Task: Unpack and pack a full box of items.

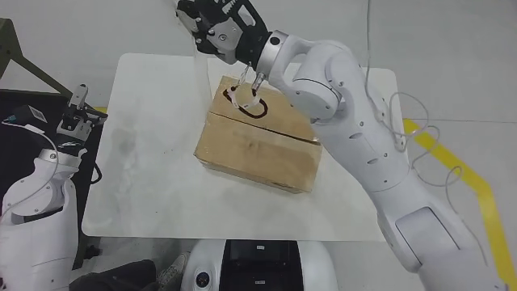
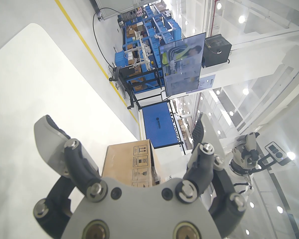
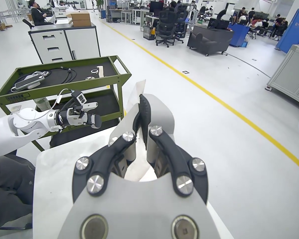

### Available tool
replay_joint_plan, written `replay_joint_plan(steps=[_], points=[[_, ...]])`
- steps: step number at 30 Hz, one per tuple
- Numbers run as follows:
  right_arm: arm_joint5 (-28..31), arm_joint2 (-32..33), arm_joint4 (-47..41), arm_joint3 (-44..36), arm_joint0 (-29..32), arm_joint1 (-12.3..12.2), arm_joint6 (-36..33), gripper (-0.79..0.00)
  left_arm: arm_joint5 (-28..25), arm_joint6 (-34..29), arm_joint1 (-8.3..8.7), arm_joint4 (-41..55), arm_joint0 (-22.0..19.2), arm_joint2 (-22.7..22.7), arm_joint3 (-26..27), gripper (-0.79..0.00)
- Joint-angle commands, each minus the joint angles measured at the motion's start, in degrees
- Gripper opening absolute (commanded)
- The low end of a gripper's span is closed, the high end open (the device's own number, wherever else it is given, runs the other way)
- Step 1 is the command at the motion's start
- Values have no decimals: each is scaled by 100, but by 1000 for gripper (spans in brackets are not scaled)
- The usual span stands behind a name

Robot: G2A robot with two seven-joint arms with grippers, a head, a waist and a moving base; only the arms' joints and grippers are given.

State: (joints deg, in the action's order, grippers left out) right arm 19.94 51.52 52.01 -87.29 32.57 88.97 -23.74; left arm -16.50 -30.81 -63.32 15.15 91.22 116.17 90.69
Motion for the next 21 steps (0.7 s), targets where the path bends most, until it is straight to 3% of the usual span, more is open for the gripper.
replay_joint_plan(steps=[1, 8, 16, 21], points=[[6, 12, 3, -16, 20, 0, -3, -785, 0, 0, 0, 0, 0, 0, 0, 0], [8, 82, 34, -275, 274, -35, -197, -785, 0, 0, 0, 0, 0, 0, 0, 0], [-142, 413, 154, -1131, 952, -167, -657, -785, 0, 0, 0, 0, 0, 0, 0, 0], [-123, 606, 259, -1430, 1220, -225, -564, -785, 0, 0, 0, 0, 0, 0, 0, 0]])
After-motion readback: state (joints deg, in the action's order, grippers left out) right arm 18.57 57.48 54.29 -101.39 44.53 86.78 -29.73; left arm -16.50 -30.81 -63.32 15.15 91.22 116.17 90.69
